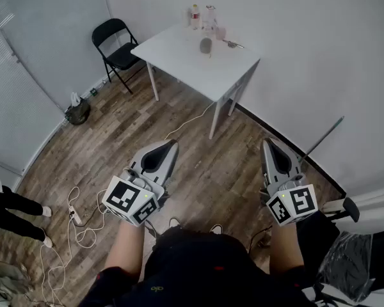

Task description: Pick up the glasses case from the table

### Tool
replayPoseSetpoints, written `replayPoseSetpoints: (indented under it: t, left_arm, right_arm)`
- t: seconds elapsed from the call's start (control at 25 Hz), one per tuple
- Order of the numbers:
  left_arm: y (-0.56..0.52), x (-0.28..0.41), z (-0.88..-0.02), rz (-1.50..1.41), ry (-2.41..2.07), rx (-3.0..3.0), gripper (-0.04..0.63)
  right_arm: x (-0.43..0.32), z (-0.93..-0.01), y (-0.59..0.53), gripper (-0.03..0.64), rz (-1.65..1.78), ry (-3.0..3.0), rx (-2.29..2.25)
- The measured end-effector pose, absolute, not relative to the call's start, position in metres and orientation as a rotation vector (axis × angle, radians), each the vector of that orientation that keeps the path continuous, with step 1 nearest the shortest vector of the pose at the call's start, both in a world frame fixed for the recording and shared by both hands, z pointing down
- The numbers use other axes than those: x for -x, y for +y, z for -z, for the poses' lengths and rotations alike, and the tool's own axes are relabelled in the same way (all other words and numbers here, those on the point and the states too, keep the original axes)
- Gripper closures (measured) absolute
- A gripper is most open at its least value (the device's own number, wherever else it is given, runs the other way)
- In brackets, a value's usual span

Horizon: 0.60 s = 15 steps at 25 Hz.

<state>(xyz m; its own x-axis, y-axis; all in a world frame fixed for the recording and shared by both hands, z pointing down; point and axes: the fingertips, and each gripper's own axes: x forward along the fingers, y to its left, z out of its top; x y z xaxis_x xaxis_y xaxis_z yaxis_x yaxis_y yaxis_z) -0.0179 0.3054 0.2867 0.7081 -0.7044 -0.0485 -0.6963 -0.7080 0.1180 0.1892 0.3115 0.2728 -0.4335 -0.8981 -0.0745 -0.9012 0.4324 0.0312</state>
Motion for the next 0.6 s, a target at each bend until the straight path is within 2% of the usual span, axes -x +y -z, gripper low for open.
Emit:
replayPoseSetpoints:
  t: [0.6]
  left_arm:
    - [0.3026,0.0253,-0.2897,0.122,-1.164,-2.821,0.572]
  right_arm:
    - [-0.1792,-0.2726,0.3065,0.597,-0.117,2.607,1.632]
